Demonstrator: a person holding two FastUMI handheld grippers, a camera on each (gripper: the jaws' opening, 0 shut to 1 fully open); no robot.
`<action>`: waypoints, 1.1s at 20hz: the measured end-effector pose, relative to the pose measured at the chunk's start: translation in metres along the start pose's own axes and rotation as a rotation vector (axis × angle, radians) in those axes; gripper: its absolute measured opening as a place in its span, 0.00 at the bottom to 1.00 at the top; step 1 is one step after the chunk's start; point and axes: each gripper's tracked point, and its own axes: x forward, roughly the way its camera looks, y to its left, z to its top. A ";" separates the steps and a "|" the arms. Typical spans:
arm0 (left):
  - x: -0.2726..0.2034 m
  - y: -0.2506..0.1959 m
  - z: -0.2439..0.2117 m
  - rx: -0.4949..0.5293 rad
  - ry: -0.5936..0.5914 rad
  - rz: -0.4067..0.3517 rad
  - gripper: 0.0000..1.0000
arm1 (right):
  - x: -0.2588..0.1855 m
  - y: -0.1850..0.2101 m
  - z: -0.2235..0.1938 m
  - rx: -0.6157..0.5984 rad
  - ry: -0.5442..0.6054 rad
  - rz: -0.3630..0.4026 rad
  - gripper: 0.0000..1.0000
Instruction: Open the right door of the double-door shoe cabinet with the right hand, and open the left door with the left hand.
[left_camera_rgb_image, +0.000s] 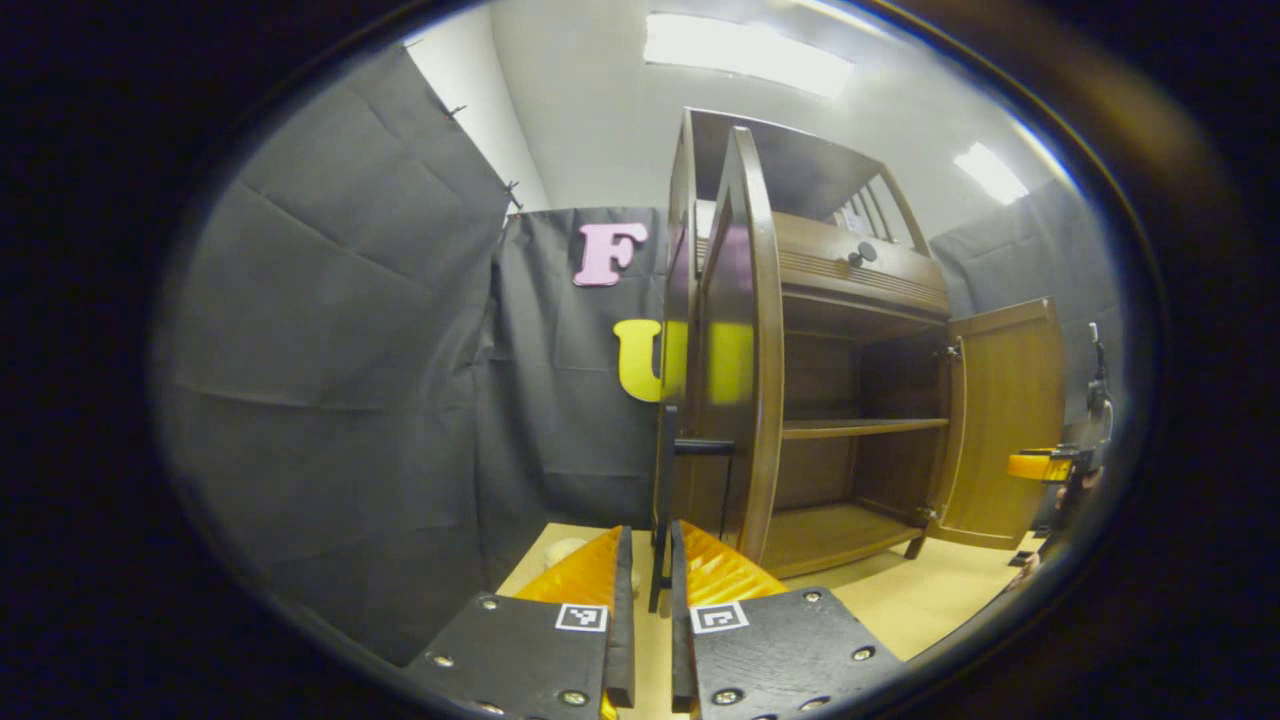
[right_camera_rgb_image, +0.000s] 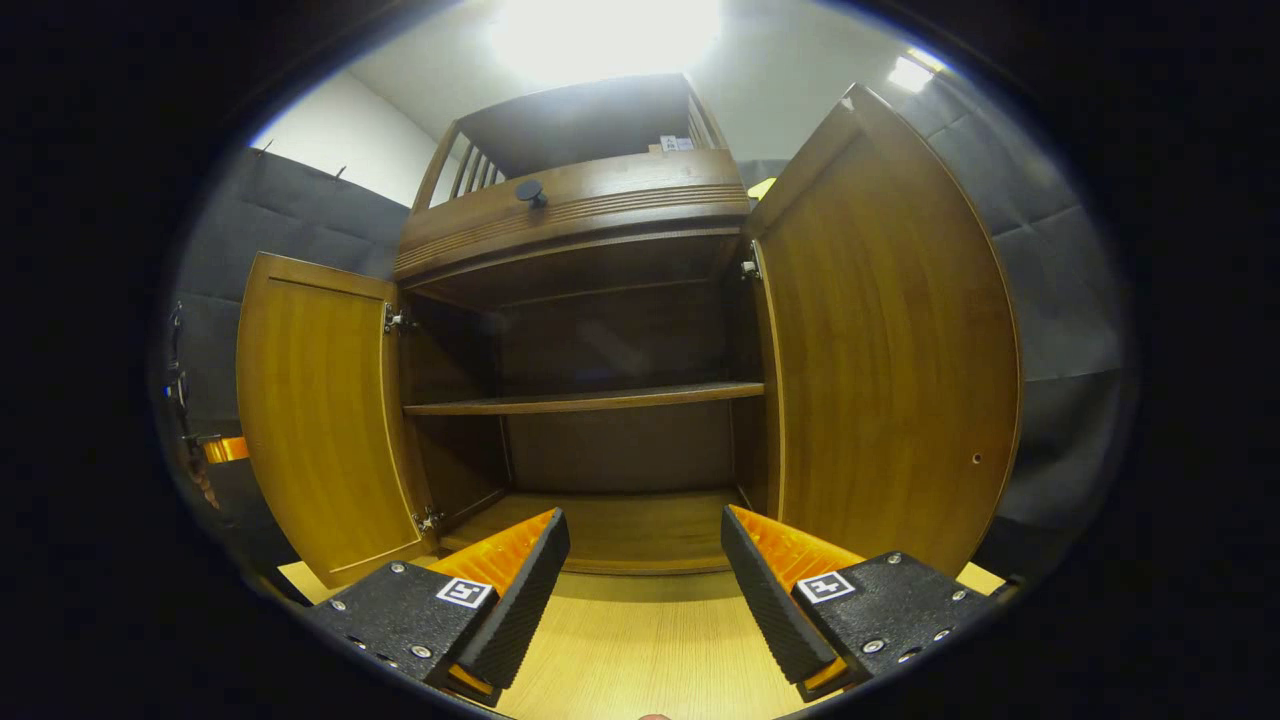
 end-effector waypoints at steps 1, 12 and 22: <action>-0.001 -0.001 0.004 0.005 -0.001 0.025 0.15 | -0.002 0.000 0.001 0.001 0.000 0.001 0.95; -0.058 -0.052 0.086 -0.019 -0.172 0.258 0.49 | -0.045 0.000 0.030 -0.042 -0.055 0.047 0.94; -0.021 -0.205 0.100 -0.090 -0.126 0.019 0.82 | -0.091 -0.031 0.053 -0.074 -0.064 0.009 0.94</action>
